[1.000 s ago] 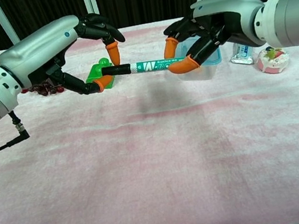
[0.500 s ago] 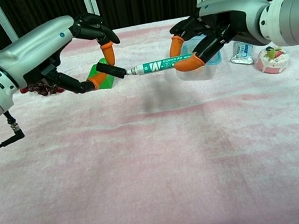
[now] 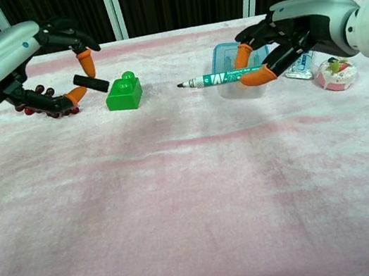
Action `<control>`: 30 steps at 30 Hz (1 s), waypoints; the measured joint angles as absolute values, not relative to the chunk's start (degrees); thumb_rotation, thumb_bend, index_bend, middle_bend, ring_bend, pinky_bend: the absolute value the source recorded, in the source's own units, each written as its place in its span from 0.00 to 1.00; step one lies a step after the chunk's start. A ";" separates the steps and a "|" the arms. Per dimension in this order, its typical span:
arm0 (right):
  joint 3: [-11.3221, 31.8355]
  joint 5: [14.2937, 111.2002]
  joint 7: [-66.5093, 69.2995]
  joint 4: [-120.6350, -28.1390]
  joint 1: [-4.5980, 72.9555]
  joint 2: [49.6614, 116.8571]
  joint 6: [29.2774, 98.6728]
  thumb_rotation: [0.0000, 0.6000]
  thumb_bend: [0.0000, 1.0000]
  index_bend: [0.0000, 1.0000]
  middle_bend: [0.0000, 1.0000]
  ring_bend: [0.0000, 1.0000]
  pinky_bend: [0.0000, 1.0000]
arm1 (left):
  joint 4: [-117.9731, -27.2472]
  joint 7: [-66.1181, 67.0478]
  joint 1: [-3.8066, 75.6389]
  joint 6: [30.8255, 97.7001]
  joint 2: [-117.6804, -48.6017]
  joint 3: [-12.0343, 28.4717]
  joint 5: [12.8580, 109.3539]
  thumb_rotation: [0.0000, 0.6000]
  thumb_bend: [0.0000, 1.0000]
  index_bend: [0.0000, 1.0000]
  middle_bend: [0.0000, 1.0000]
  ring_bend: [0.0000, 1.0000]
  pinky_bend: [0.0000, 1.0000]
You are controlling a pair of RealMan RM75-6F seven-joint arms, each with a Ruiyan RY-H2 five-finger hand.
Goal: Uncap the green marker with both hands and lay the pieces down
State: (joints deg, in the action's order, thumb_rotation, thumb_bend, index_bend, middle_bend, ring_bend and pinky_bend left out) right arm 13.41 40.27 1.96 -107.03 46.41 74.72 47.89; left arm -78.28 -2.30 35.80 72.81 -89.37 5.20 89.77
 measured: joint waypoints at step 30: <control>11.69 44.65 4.05 -92.83 42.66 87.18 49.25 1.00 0.38 0.79 0.00 0.02 0.15 | -42.81 -31.86 33.10 67.33 -102.88 -1.78 90.99 1.00 0.10 0.18 0.16 0.00 0.02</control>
